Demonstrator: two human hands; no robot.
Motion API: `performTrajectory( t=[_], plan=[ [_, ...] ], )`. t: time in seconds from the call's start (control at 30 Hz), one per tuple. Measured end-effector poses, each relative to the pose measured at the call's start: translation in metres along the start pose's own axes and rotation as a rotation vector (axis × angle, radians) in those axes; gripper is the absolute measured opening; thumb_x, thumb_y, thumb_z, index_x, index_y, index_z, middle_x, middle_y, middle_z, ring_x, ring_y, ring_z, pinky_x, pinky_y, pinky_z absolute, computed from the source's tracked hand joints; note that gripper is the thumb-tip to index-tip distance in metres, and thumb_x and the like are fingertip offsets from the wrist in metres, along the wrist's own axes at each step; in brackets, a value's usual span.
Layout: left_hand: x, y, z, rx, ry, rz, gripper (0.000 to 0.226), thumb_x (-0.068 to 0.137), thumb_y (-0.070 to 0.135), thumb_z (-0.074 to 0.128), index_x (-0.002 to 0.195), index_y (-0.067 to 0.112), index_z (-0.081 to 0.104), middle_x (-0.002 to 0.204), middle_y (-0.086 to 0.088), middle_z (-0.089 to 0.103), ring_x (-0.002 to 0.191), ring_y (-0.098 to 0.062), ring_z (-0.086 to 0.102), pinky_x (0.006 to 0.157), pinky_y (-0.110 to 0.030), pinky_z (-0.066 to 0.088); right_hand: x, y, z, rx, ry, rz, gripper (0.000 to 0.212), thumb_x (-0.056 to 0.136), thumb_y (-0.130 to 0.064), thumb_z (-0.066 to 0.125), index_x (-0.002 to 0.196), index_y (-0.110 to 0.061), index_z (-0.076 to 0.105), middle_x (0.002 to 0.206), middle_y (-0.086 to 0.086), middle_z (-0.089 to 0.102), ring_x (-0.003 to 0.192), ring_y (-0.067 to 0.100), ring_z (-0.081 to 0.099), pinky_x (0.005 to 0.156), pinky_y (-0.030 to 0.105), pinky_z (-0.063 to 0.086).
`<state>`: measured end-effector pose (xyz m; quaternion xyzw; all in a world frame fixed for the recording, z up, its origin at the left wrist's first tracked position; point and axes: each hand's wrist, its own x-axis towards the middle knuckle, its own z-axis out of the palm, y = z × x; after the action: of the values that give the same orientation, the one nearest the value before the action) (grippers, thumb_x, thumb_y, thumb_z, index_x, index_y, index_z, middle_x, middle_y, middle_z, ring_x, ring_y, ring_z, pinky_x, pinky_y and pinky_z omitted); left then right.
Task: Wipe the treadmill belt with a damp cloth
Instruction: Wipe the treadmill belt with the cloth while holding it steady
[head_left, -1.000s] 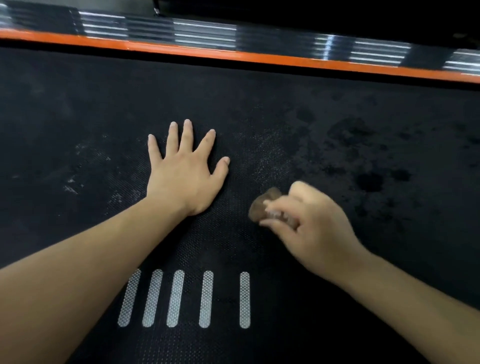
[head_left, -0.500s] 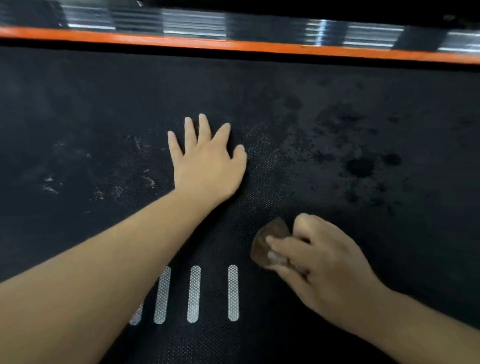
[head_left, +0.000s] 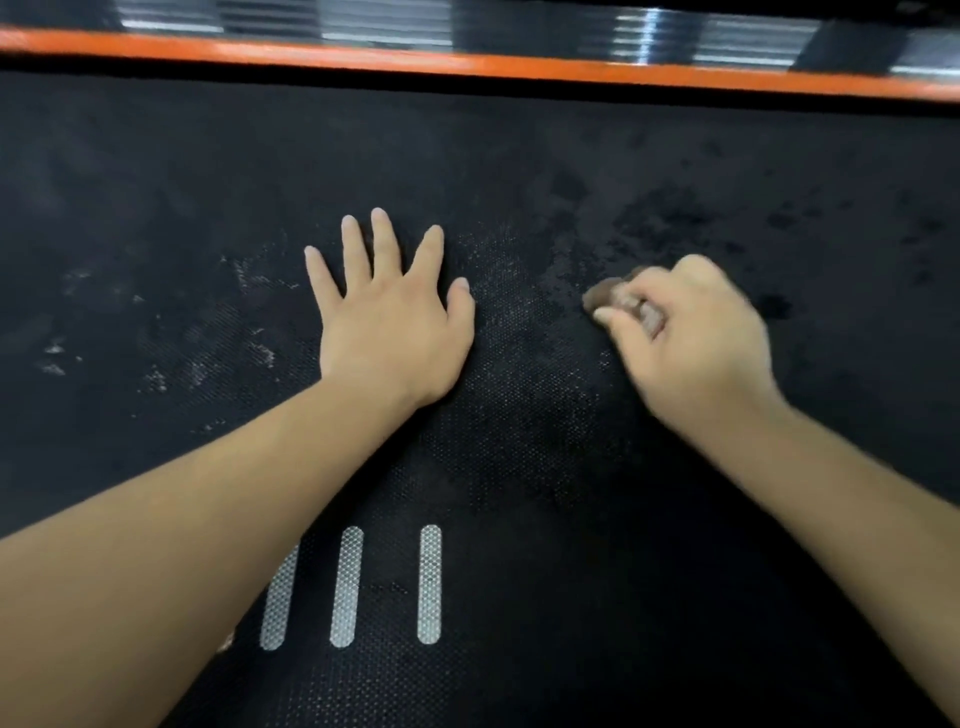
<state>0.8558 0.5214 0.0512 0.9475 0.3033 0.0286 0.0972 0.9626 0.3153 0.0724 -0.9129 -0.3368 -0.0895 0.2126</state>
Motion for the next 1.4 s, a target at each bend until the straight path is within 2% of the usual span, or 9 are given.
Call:
performTrajectory(
  t=[0.1,0.4,0.53,0.67,0.83,0.97,1.1,1.23,1.4],
  plan=[
    [-0.001,0.000,0.001,0.003,0.001,0.028,0.063,0.103,0.052,0.018,0.162,0.031,0.012,0.171,-0.013,-0.003,0.156,-0.030,-0.012,0.125,-0.054,-0.007,-0.020,-0.014,0.007,0.081,-0.105,-0.319,0.030,0.089,-0.045,0.061,0.087,-0.016,0.068,0.079,0.000,0.043,0.069,0.023,0.048,0.058,0.032,0.039],
    [0.001,0.000,0.001,0.025,-0.035,0.018,0.063,0.103,0.053,0.015,0.162,0.033,0.008,0.171,-0.009,-0.005,0.157,-0.026,-0.013,0.125,-0.051,-0.007,0.022,-0.018,0.023,0.083,-0.140,-0.359,0.027,0.090,-0.044,0.063,0.088,-0.017,0.068,0.081,-0.001,0.043,0.073,0.021,0.049,0.061,0.033,0.043],
    [0.001,0.002,-0.001,0.029,-0.040,0.011,0.063,0.103,0.053,0.014,0.163,0.033,0.008,0.171,-0.009,-0.004,0.157,-0.026,-0.012,0.125,-0.051,-0.007,0.070,-0.001,0.021,0.005,-0.023,-0.033,0.024,0.091,-0.046,0.062,0.094,-0.022,0.065,0.086,-0.001,0.044,0.081,0.027,0.054,0.066,0.031,0.033],
    [0.001,0.002,-0.001,0.037,-0.047,0.005,0.064,0.103,0.053,0.014,0.162,0.033,0.007,0.171,-0.009,-0.005,0.157,-0.026,-0.013,0.125,-0.051,-0.007,0.048,-0.016,0.028,0.096,-0.157,-0.314,0.023,0.090,-0.042,0.066,0.095,-0.020,0.068,0.086,0.000,0.046,0.077,0.021,0.049,0.065,0.032,0.038],
    [0.002,0.003,0.000,0.046,-0.041,0.009,0.064,0.102,0.053,0.012,0.163,0.033,0.007,0.171,-0.010,-0.004,0.157,-0.026,-0.012,0.125,-0.051,-0.006,0.103,0.004,0.032,-0.011,0.018,0.022,0.025,0.090,-0.044,0.063,0.095,-0.019,0.066,0.090,0.002,0.044,0.086,0.032,0.057,0.070,0.035,0.041],
    [0.001,0.003,0.001,0.047,-0.030,0.007,0.065,0.102,0.054,0.011,0.163,0.033,0.007,0.171,-0.011,-0.004,0.157,-0.027,-0.012,0.125,-0.051,-0.006,0.081,-0.017,0.041,0.094,-0.146,-0.307,0.023,0.090,-0.044,0.065,0.094,-0.021,0.068,0.085,-0.002,0.044,0.078,0.023,0.051,0.064,0.032,0.038],
    [0.001,0.004,0.001,0.051,-0.027,0.013,0.067,0.101,0.060,0.009,0.162,0.034,0.006,0.171,-0.010,-0.005,0.156,-0.026,-0.013,0.125,-0.051,-0.006,0.140,0.005,0.042,0.009,0.029,0.110,0.026,0.090,-0.046,0.062,0.100,-0.023,0.068,0.098,0.006,0.052,0.097,0.033,0.059,0.073,0.034,0.041],
    [0.000,0.004,0.001,0.067,-0.026,0.012,0.070,0.099,0.066,0.007,0.162,0.035,0.004,0.171,-0.010,-0.005,0.156,-0.026,-0.013,0.125,-0.052,-0.006,0.116,-0.017,0.055,0.088,-0.134,-0.250,0.023,0.089,-0.046,0.065,0.096,-0.024,0.068,0.089,0.000,0.048,0.081,0.022,0.052,0.067,0.031,0.037],
    [0.000,0.003,0.001,0.069,-0.015,0.025,0.069,0.100,0.065,0.007,0.162,0.035,0.005,0.171,-0.010,-0.003,0.157,-0.027,-0.012,0.125,-0.052,-0.005,0.162,-0.004,0.055,0.022,0.008,0.032,0.028,0.090,-0.046,0.063,0.103,-0.023,0.069,0.104,0.009,0.057,0.098,0.031,0.059,0.075,0.034,0.042]
  ],
)
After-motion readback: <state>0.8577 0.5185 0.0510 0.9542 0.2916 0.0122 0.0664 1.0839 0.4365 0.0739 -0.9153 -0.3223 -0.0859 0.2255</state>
